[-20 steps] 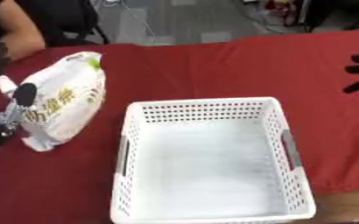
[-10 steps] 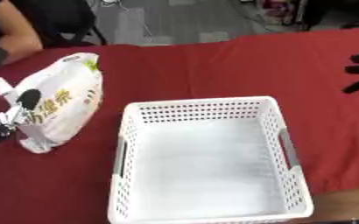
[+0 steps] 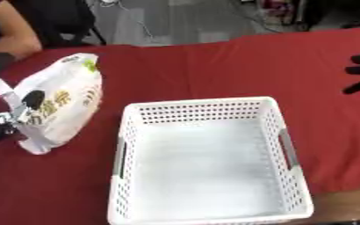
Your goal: Pick up objects on the table and place them in the box.
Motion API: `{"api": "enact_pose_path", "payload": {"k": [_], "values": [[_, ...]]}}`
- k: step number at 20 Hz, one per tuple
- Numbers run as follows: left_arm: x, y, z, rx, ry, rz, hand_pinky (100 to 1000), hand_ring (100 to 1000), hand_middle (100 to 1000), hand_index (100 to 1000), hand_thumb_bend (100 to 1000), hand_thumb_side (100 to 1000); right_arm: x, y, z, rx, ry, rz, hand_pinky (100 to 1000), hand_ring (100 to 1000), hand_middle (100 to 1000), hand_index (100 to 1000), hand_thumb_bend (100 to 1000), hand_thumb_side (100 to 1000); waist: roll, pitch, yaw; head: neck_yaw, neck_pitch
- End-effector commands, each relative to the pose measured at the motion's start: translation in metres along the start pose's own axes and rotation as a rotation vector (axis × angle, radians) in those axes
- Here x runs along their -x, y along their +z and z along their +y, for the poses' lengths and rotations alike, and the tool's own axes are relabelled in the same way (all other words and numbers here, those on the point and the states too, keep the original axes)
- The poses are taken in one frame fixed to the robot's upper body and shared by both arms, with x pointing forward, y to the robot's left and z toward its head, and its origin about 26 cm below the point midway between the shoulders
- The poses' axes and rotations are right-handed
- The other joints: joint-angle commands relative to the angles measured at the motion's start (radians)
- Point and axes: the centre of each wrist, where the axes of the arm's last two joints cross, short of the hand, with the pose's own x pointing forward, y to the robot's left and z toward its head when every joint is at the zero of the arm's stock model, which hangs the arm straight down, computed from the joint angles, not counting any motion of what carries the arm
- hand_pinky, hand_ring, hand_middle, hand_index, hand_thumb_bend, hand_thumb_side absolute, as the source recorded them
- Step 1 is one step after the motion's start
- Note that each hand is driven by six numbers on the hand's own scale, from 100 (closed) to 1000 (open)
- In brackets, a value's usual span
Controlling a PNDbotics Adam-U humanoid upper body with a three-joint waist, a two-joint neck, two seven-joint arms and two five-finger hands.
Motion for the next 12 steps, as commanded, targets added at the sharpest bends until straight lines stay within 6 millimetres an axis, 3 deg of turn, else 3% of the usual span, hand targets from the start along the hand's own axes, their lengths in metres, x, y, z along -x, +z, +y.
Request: {"api": "enact_pose_path", "payload": {"k": [1, 12], "values": [[0.010, -0.010, 0.008, 0.032, -0.053, 0.000, 843, 846, 905, 935, 1000, 886, -0.004, -0.003, -0.004, -0.002, 0.013, -0.019, 583, 782, 807, 899, 367, 915, 0.000, -0.014, -0.001, -0.003, -0.013], [0.040, -0.029, -0.004, 0.165, -0.112, 0.035, 844, 849, 902, 939, 1000, 928, -0.004, -0.002, -0.004, -0.005, 0.011, -0.019, 583, 782, 807, 899, 367, 916, 0.000, -0.017, -0.005, 0.002, -0.015]]}}
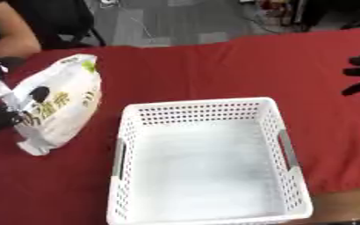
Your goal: Pick up objects on the table and place them in the box.
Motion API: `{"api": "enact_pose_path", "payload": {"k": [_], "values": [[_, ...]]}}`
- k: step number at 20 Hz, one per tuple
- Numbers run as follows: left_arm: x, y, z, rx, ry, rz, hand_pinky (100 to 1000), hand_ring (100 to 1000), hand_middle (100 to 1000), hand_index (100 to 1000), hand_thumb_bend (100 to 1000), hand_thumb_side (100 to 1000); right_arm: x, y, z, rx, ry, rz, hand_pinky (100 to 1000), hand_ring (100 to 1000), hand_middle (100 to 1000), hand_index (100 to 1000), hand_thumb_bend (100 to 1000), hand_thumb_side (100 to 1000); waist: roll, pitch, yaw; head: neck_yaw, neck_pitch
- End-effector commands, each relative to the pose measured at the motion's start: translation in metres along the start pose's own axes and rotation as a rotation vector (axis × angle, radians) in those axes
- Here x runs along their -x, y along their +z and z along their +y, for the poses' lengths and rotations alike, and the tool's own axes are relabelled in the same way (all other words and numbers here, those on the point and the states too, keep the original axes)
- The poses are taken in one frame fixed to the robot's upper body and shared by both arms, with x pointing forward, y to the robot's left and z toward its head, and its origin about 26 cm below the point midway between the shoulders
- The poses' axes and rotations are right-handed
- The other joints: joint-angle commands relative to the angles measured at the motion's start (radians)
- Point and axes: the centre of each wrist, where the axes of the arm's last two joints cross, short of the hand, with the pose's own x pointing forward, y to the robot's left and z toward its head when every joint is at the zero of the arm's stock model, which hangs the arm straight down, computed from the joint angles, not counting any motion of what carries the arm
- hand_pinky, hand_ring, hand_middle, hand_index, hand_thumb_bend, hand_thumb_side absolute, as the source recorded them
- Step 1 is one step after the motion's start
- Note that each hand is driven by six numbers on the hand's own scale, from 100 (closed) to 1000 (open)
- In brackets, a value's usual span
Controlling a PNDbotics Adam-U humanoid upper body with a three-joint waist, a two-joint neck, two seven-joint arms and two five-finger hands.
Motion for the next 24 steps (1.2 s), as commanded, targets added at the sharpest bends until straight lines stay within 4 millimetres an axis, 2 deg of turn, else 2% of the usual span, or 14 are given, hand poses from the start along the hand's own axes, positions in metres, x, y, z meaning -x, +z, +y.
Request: {"api": "enact_pose_path", "payload": {"k": [1, 11, 20, 24], "values": [[0.010, -0.005, 0.008, 0.038, -0.061, 0.003, 845, 850, 901, 940, 1000, 934, -0.004, -0.002, -0.004, -0.002, 0.012, -0.019, 583, 782, 807, 899, 367, 916, 0.000, -0.016, -0.001, 0.002, -0.010], [0.036, -0.019, 0.008, 0.108, -0.212, 0.089, 858, 857, 885, 943, 1000, 951, -0.004, -0.002, -0.004, -0.006, 0.011, -0.018, 583, 782, 808, 899, 368, 915, 0.001, -0.019, -0.006, 0.005, -0.010], [0.041, -0.030, 0.015, 0.129, -0.321, 0.109, 860, 863, 872, 947, 1000, 950, -0.004, -0.002, -0.004, -0.007, 0.009, -0.018, 583, 782, 808, 899, 368, 915, 0.003, -0.020, -0.010, 0.005, -0.013], [0.040, -0.030, 0.010, 0.264, -0.366, 0.088, 870, 871, 870, 947, 1000, 907, -0.004, -0.002, -0.004, -0.008, 0.008, -0.020, 583, 783, 808, 899, 369, 915, 0.004, -0.020, -0.012, 0.005, -0.013]]}}
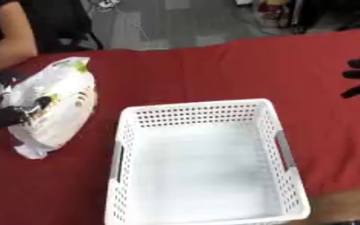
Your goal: Pick up objects on the table and place them in the box.
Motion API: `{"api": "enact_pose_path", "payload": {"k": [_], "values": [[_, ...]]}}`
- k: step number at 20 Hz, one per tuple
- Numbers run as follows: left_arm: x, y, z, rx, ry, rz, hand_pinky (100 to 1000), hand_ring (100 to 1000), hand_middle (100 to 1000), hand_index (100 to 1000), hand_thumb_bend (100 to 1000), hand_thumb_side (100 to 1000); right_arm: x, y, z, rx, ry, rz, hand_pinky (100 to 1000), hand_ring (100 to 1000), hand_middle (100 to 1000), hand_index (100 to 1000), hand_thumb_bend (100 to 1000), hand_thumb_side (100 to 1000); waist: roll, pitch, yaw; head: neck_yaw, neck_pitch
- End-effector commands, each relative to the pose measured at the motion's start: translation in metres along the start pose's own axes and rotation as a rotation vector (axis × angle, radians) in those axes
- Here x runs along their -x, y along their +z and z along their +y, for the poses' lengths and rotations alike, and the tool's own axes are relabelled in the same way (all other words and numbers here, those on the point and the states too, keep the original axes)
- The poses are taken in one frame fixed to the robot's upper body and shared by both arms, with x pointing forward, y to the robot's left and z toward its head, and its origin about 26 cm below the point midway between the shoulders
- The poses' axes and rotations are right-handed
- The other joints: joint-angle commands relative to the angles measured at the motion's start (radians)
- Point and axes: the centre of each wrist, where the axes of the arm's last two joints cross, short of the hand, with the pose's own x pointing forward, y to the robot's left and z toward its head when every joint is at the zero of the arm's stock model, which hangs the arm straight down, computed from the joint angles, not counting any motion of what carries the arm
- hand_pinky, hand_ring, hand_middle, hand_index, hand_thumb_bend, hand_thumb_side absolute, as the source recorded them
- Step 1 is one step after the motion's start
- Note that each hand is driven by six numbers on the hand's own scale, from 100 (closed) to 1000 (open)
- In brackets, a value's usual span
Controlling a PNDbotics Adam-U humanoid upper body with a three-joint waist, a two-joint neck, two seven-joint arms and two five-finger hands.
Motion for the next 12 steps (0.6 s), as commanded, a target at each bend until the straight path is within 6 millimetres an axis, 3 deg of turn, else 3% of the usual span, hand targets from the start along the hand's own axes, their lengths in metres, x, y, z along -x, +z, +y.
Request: {"api": "enact_pose_path", "payload": {"k": [1, 7, 10, 12], "values": [[0.0069, 0.0006, 0.0168, 0.103, -0.100, -0.024, 869, 872, 868, 949, 1000, 907, -0.0042, -0.0027, -0.0042, -0.003, 0.010, -0.022, 583, 783, 808, 899, 368, 915, 0.001, -0.014, -0.003, 0.006, -0.010], [0.0064, 0.0014, 0.0175, 0.318, -0.194, -0.073, 849, 851, 836, 935, 1000, 900, -0.0043, -0.0030, -0.0043, -0.007, 0.010, -0.024, 583, 783, 808, 899, 369, 914, 0.004, -0.016, -0.007, 0.008, -0.011], [0.0057, 0.0016, 0.0144, 0.344, -0.163, -0.090, 780, 788, 798, 907, 1000, 869, -0.0043, -0.0031, -0.0044, -0.006, 0.009, -0.024, 583, 783, 808, 899, 368, 915, 0.004, -0.015, -0.007, 0.007, -0.011], [0.0047, 0.0016, 0.0112, 0.359, -0.136, -0.103, 696, 676, 689, 847, 1000, 771, -0.0044, -0.0032, -0.0044, -0.006, 0.009, -0.025, 583, 783, 808, 899, 370, 914, 0.004, -0.015, -0.007, 0.008, -0.011]]}}
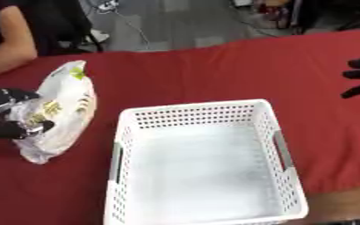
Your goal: Pick up objects on the table and place them in the box.
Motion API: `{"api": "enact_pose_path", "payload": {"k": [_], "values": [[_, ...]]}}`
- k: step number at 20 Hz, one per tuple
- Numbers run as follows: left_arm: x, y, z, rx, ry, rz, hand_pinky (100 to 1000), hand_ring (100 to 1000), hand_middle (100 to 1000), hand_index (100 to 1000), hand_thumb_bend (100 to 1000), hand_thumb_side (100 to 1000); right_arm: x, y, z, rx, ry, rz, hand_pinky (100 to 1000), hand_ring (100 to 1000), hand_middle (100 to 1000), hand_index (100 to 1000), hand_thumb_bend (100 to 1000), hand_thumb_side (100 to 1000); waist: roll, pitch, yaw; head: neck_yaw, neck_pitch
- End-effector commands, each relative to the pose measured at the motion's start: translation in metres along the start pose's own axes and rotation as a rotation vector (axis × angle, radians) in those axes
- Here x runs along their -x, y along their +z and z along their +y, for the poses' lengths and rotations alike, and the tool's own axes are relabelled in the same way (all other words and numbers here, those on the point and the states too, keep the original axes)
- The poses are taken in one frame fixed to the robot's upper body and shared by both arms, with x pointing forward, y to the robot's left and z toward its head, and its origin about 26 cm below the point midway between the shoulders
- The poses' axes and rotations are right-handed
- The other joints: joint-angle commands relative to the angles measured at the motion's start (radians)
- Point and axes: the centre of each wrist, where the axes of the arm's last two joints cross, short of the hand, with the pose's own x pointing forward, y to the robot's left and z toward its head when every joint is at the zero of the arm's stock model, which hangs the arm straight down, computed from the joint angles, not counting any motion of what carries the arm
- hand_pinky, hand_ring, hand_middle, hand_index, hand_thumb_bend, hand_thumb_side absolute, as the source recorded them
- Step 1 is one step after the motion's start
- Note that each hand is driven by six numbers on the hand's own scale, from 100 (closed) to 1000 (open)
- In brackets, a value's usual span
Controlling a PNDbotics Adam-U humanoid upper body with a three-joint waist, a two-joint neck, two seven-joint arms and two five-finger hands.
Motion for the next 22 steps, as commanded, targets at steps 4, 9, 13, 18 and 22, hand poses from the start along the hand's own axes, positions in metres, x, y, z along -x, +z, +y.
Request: {"api": "enact_pose_path", "payload": {"k": [4, 9, 13, 18, 22], "values": [[0.002, 0.001, -0.004, 0.004, 0.079, -0.031, 544, 463, 478, 642, 208, 465, -0.004, -0.003, -0.004, -0.004, 0.012, -0.024, 583, 783, 808, 899, 368, 914, -0.002, -0.009, -0.002, 0.004, -0.012], [0.002, 0.001, -0.003, -0.105, 0.118, 0.001, 342, 249, 269, 384, 100, 309, -0.004, -0.003, -0.004, -0.004, 0.011, -0.024, 583, 783, 808, 899, 369, 914, -0.002, -0.009, -0.002, 0.004, -0.012], [-0.002, 0.001, 0.001, -0.207, 0.104, 0.006, 213, 100, 103, 218, 100, 301, -0.004, -0.003, -0.004, -0.004, 0.010, -0.024, 583, 783, 808, 899, 369, 914, -0.003, -0.009, -0.001, 0.004, -0.011], [-0.006, 0.002, 0.006, -0.253, 0.049, 0.006, 145, 100, 100, 158, 100, 319, -0.004, -0.003, -0.004, -0.004, 0.010, -0.023, 583, 783, 808, 899, 367, 914, -0.003, -0.009, -0.001, 0.004, -0.013], [-0.009, 0.003, 0.010, -0.264, 0.024, 0.003, 145, 100, 100, 153, 100, 320, -0.004, -0.003, -0.004, -0.003, 0.010, -0.023, 583, 783, 808, 899, 368, 915, -0.003, -0.009, -0.002, 0.003, -0.013]]}}
